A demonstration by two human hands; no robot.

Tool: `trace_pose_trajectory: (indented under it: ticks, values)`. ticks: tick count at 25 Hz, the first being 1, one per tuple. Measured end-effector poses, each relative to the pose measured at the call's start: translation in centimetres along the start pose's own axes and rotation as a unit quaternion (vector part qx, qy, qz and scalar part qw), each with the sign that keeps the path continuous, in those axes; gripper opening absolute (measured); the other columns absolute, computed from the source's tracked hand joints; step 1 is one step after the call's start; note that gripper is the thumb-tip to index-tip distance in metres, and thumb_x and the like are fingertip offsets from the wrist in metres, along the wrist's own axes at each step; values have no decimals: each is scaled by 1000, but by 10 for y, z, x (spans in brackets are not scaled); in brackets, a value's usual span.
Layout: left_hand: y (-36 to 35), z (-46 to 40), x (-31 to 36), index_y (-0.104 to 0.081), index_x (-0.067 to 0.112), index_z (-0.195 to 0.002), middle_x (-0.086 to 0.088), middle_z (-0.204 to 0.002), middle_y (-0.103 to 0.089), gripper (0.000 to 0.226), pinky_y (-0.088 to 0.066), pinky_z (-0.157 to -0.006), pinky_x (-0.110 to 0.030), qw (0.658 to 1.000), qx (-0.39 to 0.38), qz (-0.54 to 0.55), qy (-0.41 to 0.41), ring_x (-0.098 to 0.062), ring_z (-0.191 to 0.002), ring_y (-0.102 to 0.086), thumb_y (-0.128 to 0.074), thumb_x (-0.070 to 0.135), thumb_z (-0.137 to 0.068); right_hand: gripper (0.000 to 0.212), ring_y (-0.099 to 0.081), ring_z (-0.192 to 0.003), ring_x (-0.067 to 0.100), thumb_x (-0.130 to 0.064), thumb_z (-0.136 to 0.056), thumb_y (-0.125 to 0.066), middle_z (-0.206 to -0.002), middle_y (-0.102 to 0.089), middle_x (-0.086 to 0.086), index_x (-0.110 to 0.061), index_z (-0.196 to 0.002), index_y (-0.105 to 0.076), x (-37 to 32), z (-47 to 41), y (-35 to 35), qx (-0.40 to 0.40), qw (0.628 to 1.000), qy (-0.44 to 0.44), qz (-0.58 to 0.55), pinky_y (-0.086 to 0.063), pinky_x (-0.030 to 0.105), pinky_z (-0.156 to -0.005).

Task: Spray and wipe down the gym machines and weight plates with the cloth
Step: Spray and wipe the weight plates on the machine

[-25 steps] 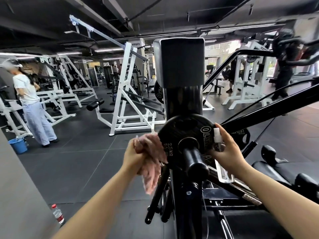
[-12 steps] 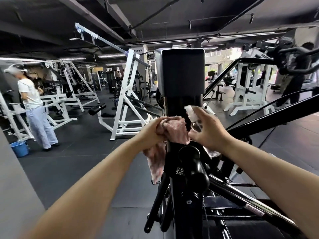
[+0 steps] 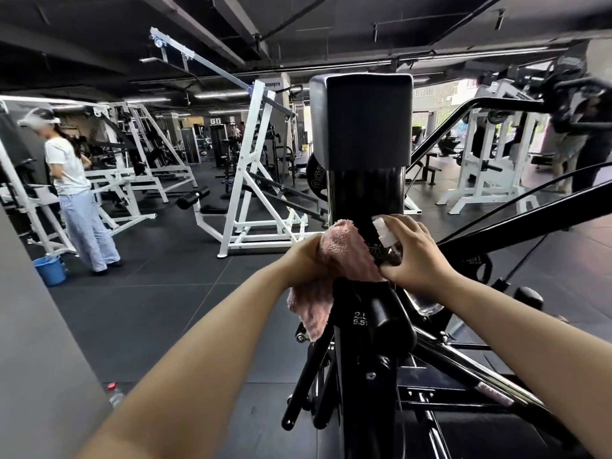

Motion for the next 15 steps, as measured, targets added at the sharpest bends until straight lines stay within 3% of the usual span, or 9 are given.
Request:
trace_pose_trajectory:
  ticks: [3, 7, 9, 11, 13, 15]
  values:
    - [-4, -3, -9, -51, -6, -120, -9, -105, -56, 54, -43, -82, -11, 1000, -2, -17, -25, -8, -94, -49, -74, -5, -71, 77, -41, -122, 28, -19, -60, -69, -133, -49, 3, -16, -134, -48, 2, 0, -2, 8, 1000, 1, 0, -26, 27, -103]
    - [-7, -13, -5, -42, 4, -133, -9, -124, -55, 56, -42, -97, -27, 980, -96, -176, 2, -18, -112, -51, -66, 8, -83, 83, -44, -122, 26, -33, -51, -57, -132, -50, 2, -19, -132, -50, 6, -1, -3, 21, 1000, -6, -6, -26, 26, -101]
    - [-5, -13, -5, -34, 3, -137, -13, -132, -50, 58, -39, -101, -32, 967, -106, -231, 25, -23, -119, -48, -60, 13, -86, 83, -44, -121, 26, -38, -51, -55, -131, -50, 2, -20, -132, -50, 6, -1, -3, 24, 1000, -2, -1, -27, 27, -101]
    - [-8, -5, -1, -41, 5, -126, -18, -123, -56, 43, -47, -92, -32, 981, -57, -185, 23, -24, -109, -58, -52, 24, -88, 81, -43, -121, 26, -34, -52, -56, -131, -50, 2, -21, -132, -50, 4, 0, -2, 32, 999, -4, 2, -28, 29, -102]
    - [-11, 11, 3, -48, 11, -106, -15, -98, -64, 31, -55, -73, -31, 991, 49, -125, 13, -21, -86, -67, -43, 36, -90, 81, -42, -121, 26, -32, -53, -57, -132, -49, 2, -21, -132, -50, 2, 2, -1, 42, 999, -2, 10, -29, 32, -103]
    - [-7, 12, -4, -48, 7, -102, -18, -90, -66, 28, -51, -67, -39, 976, 155, -152, 23, -35, -82, -65, -51, 28, -84, 80, -42, -121, 25, -32, -53, -56, -132, -50, 2, -21, -132, -50, 2, 2, -1, 47, 999, -3, 10, -28, 32, -103]
Point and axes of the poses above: each hand's wrist, its own z-axis away from the middle knuckle, its own y-axis out of the back of the hand, x = y × z, the point moved 9 cm from there along -z, towards the middle knuckle
